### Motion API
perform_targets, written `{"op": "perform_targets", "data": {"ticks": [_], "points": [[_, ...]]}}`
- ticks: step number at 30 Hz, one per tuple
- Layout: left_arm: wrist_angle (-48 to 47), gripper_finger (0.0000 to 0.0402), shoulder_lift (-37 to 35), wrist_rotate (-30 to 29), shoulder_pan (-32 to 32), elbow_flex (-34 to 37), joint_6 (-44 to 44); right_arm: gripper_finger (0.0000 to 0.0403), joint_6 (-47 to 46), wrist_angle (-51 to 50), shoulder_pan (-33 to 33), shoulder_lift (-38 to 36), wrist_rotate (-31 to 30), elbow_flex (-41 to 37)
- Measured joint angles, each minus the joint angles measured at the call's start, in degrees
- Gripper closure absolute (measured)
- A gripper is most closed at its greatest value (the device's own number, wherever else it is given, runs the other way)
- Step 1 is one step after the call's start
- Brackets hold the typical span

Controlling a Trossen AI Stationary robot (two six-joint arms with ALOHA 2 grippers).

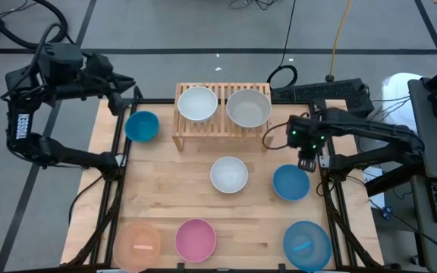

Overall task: Place and stack bowls onto a shelf
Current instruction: Stack the bottom small blue bowl on top of the small white bowl on the shelf

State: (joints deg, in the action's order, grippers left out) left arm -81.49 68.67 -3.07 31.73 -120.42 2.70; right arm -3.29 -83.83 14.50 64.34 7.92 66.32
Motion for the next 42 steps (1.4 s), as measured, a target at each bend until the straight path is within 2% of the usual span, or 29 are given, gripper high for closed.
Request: {"op": "perform_targets", "data": {"ticks": [4,11,19,27,42], "points": [[-1.26,0.0344,-0.02,0.0,0.0,0.0,1.4,0.0314,-0.57,5.45,0.0,0.0,2.86,-5.4],[-2.91,0.0344,-0.01,0.0,0.0,0.0,1.45,0.0314,0.2,13.26,-0.11,0.0,2.78,-13.73],[-2.91,0.0344,-0.01,0.0,0.0,0.0,1.49,0.0314,1.19,18.58,-0.11,0.0,2.45,-19.74],[-2.93,0.0344,-0.01,0.0,0.0,0.0,1.27,0.0314,3.11,25.76,-0.39,0.04,0.9,-23.92],[-2.91,0.0344,-0.01,0.0,0.0,0.0,1.11,0.0341,3.42,27.36,-0.42,0.35,1.09,-23.95]]}}
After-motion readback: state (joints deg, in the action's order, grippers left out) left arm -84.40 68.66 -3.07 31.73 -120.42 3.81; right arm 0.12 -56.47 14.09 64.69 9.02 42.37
